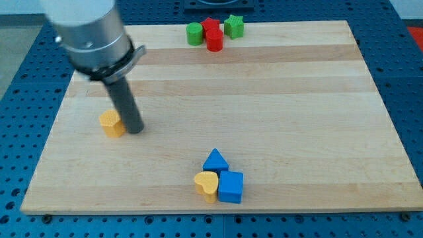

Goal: Push the yellow hexagon into red blocks

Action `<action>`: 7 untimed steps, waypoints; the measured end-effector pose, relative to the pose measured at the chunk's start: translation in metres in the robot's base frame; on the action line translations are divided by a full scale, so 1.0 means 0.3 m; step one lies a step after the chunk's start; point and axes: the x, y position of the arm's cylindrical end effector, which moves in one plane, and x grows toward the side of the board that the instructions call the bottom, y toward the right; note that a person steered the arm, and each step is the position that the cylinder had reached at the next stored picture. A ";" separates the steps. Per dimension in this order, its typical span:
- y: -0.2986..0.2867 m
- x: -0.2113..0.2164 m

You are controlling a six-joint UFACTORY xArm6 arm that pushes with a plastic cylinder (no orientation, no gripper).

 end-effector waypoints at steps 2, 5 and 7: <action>-0.035 0.172; -0.132 -0.149; -0.053 -0.192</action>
